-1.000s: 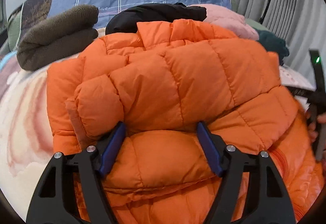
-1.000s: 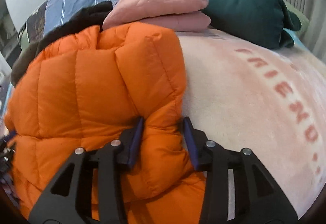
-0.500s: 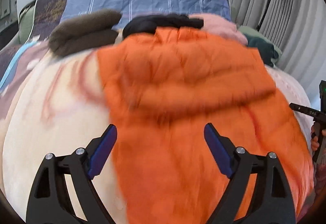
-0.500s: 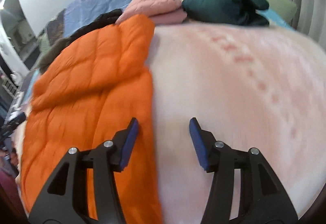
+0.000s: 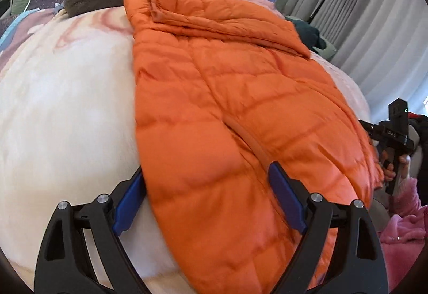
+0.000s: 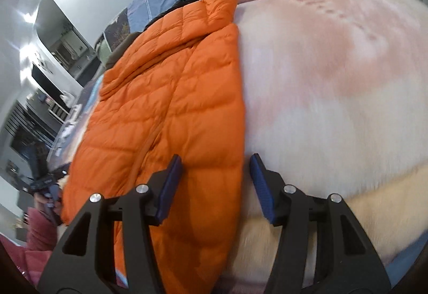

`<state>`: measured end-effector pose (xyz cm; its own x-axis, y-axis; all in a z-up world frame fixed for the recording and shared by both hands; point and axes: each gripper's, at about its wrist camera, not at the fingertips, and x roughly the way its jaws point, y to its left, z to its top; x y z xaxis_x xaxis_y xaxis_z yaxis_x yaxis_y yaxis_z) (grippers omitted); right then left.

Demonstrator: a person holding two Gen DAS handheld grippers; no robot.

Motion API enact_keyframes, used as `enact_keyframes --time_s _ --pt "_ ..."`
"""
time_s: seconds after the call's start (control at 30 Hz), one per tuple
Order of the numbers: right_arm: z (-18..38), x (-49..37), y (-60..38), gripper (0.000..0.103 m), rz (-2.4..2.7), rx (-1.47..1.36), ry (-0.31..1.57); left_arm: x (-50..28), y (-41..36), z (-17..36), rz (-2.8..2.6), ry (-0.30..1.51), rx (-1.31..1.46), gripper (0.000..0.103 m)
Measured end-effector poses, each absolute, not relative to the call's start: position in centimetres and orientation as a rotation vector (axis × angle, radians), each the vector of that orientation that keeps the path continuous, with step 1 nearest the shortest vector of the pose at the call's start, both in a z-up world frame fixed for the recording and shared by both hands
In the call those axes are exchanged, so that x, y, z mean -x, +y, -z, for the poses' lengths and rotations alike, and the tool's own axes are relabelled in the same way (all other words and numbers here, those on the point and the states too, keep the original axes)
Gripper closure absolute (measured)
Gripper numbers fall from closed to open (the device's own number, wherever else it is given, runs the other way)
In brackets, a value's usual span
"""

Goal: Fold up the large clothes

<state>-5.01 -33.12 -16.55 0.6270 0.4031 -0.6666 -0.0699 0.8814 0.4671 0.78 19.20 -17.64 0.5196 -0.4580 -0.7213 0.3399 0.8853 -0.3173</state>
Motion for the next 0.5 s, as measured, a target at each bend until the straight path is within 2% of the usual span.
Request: enact_keyframes --time_s 0.2,0.4,0.5 --pt "16.5 8.4 -32.7 0.048 -0.354 -0.421 0.861 3.6 19.8 17.8 0.585 0.868 0.266 0.015" --pt "16.0 10.3 -32.7 0.047 -0.408 -0.467 0.874 6.5 18.1 17.6 0.604 0.858 0.187 0.016" --pt "15.8 11.1 -32.7 0.048 -0.424 -0.469 0.891 7.3 17.7 17.3 0.595 0.849 0.163 0.023"
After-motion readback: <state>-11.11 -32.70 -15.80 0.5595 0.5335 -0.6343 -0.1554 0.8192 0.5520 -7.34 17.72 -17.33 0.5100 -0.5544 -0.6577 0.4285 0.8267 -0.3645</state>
